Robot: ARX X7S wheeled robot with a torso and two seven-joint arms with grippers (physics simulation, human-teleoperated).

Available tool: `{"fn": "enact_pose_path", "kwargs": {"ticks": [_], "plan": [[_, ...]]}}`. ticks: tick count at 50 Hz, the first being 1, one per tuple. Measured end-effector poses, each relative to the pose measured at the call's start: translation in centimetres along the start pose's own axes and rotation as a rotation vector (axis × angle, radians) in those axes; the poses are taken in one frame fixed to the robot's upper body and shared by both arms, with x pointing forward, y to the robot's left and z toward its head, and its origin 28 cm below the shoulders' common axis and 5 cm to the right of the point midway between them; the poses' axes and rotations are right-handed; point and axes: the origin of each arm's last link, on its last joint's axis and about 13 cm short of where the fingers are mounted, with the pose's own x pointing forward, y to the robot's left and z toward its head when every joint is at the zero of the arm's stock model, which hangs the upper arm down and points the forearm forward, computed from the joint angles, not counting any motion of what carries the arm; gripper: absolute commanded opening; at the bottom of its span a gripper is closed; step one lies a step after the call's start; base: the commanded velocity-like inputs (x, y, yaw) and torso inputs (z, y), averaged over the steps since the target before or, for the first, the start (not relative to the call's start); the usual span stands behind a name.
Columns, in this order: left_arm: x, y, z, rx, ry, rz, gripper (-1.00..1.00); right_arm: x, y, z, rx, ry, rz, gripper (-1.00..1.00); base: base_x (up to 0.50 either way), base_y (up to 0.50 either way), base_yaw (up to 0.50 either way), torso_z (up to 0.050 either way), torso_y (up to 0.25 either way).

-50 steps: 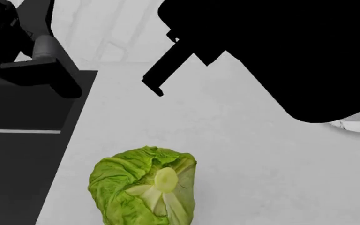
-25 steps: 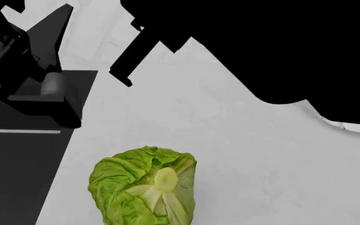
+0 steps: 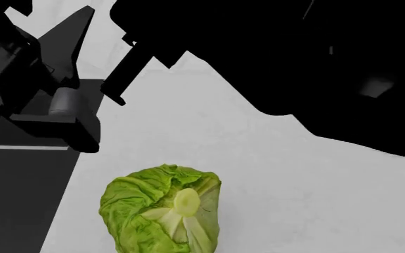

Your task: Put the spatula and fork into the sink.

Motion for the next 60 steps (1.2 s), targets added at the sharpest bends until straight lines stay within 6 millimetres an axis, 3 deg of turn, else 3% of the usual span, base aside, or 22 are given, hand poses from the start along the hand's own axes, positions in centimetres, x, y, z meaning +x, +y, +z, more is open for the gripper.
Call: {"fn": "enact_pose_path", "kwargs": {"ticks": [23,60], "plan": [[0.2,1.0,0.1,-0.006,-0.011,0.023,1.00,0.8,0.4,-0.9,0.012,-0.003,0.038,-1.00,0.00,0.00,0.00,0.000,0.000],[0.5,-0.6,0.3,0.031,-0.011,-0.012,1.00,1.1,1.0,-1.2,0.004,-0.020,0.082,-1.00,0.00,0.00,0.00,0.000,0.000]]}}
